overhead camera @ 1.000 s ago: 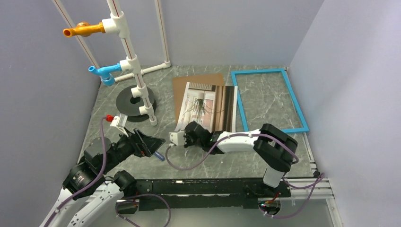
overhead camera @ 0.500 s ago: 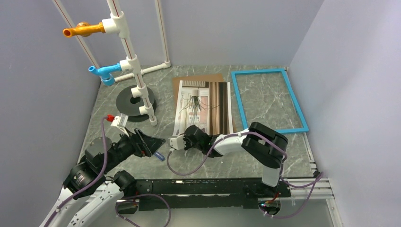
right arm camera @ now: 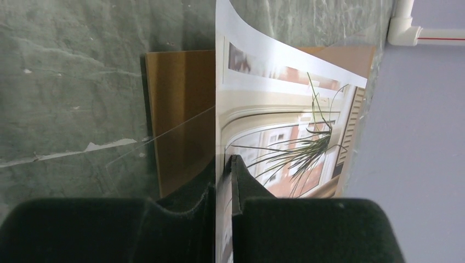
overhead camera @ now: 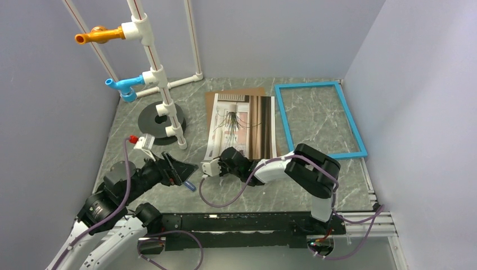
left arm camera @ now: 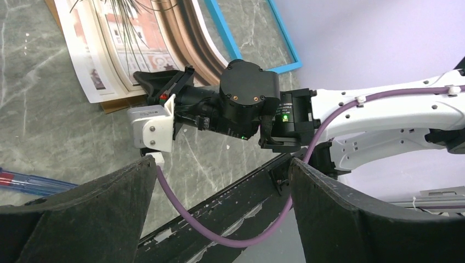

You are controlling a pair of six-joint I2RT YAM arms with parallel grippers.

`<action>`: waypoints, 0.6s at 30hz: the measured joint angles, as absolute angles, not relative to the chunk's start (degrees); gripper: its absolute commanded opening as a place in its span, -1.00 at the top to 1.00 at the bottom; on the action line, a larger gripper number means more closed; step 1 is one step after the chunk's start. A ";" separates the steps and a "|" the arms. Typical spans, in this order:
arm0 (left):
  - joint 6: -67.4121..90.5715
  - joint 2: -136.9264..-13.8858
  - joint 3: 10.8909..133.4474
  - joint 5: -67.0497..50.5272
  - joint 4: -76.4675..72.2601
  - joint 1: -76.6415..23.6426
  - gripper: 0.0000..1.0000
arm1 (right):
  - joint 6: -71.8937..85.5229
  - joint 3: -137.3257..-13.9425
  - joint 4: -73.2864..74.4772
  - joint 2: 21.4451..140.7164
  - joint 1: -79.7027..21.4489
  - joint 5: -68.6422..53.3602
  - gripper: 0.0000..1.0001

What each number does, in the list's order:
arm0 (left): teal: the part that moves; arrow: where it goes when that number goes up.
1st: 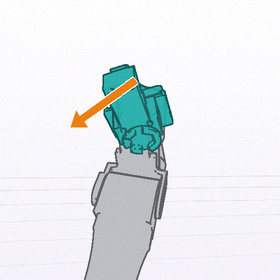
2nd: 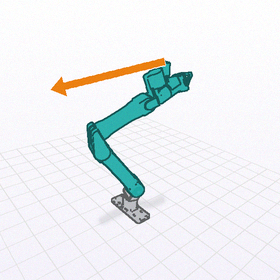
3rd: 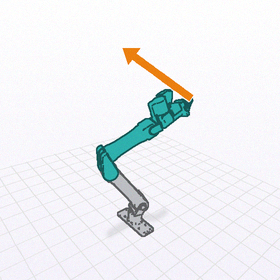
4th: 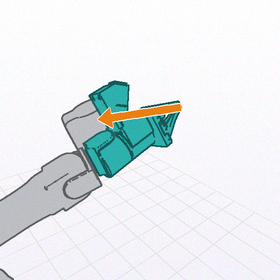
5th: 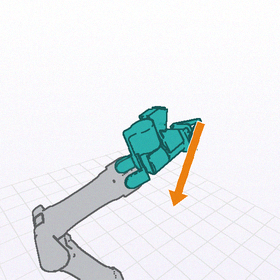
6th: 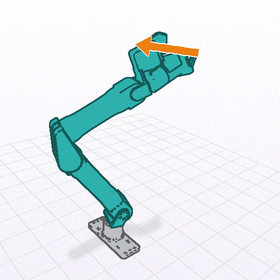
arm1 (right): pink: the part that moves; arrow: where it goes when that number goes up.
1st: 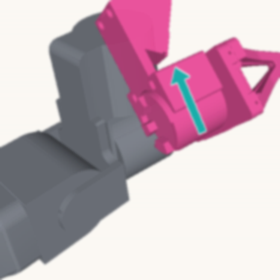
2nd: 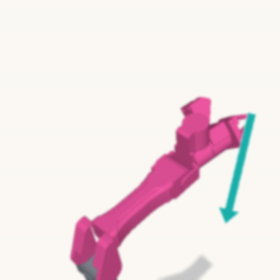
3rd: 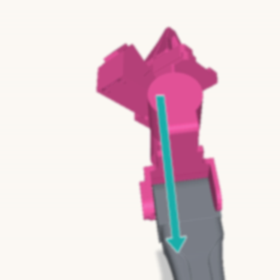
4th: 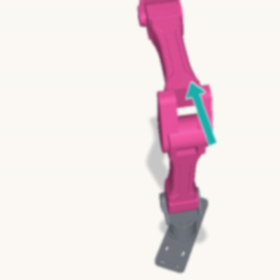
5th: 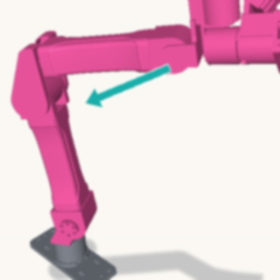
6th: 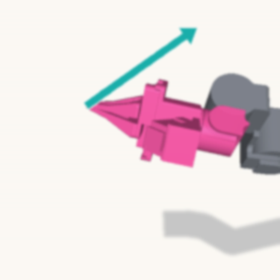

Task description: Take the photo out of the frame

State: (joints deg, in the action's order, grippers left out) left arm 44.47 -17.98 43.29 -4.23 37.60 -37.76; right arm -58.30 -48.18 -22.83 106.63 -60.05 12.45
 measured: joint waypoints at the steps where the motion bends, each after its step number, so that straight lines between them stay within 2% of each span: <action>1: 44.47 -18.35 43.29 -4.23 37.67 -37.76 -0.85 | -58.37 -48.18 -22.85 106.63 -60.18 12.40 0.60; 4: 44.62 -19.00 43.29 -4.21 38.06 -37.76 -0.86 | -58.15 -48.14 -22.92 106.63 -60.71 12.36 0.20; 9: 44.86 -17.39 43.07 -3.46 38.63 -37.76 -0.89 | -55.44 -47.16 -22.81 104.12 -61.23 11.57 -0.24; 10: 44.86 -17.30 43.07 -3.14 38.74 -37.76 -0.89 | -54.46 -46.74 -22.41 103.04 -61.30 11.27 -0.38; 11: 44.82 -17.34 43.07 -2.81 38.94 -37.76 -0.89 | -53.39 -46.11 -21.91 101.78 -61.39 11.09 -0.84; 12: 44.75 -17.45 43.09 -2.55 39.24 -37.76 -0.89 | -52.31 -45.52 -21.30 100.57 -61.49 10.81 -0.98; 18: 44.66 -18.26 43.64 -1.37 41.47 -37.76 -0.91 | -44.10 -41.43 -15.59 91.72 -62.39 9.54 -1.00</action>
State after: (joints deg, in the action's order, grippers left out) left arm 44.66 -18.26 43.64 -1.37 41.47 -37.76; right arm -44.10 -41.43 -15.59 91.72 -62.39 9.54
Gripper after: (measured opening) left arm 0.945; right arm 0.994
